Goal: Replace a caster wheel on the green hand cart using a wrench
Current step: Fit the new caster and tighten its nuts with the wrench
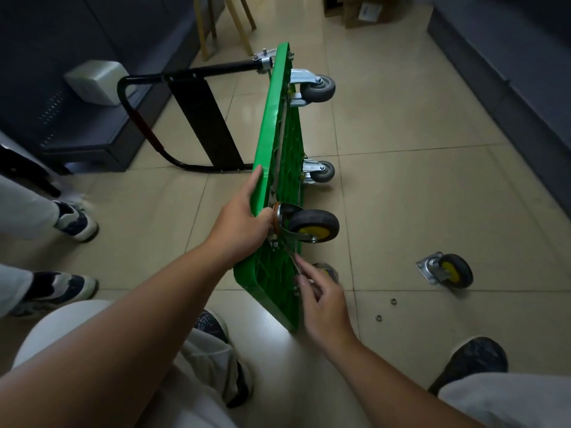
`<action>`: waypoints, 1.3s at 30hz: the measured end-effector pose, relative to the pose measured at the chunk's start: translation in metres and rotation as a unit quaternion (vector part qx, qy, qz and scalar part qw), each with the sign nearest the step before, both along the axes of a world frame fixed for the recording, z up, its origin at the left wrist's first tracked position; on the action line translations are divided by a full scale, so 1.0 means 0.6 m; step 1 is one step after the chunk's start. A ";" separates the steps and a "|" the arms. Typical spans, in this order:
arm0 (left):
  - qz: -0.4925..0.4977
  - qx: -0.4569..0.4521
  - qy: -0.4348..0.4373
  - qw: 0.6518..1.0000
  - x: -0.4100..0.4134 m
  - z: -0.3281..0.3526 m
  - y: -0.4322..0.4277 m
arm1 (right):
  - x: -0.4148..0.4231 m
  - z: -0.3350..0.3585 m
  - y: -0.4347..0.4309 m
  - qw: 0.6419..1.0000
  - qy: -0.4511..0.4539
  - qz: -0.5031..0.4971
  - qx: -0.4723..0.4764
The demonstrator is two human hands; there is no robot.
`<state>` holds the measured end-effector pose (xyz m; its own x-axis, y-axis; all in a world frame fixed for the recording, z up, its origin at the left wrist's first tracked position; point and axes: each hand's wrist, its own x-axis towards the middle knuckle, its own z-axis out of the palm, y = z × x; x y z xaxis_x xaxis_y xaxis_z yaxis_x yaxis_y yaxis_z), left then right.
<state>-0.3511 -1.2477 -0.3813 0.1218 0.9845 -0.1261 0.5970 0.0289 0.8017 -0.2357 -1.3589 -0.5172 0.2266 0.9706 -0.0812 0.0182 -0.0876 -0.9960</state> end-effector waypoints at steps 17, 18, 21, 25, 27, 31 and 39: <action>0.027 0.017 0.005 0.999 -0.003 -0.008 -0.005 | -0.024 -0.030 0.011 0.999 -0.011 0.013 0.032; 0.024 0.020 0.006 1.000 -0.005 -0.009 -0.005 | -0.028 -0.032 0.010 0.999 -0.015 0.017 0.038; 0.017 0.020 0.008 1.000 -0.007 -0.008 -0.004 | -0.039 -0.034 0.004 0.998 0.000 0.026 0.049; 0.012 0.021 0.016 1.000 -0.009 -0.008 -0.002 | -0.048 -0.036 -0.001 0.997 -0.013 0.027 0.065; 0.007 0.023 0.028 0.999 -0.010 -0.006 0.001 | -0.047 -0.034 -0.001 0.997 -0.018 0.037 0.068; 0.004 0.037 0.056 0.998 -0.009 -0.008 0.007 | -0.028 -0.039 0.005 0.992 -0.077 0.060 0.078; 0.009 0.033 0.080 0.996 -0.007 -0.007 0.007 | -0.005 -0.057 0.014 0.978 -0.158 0.097 0.100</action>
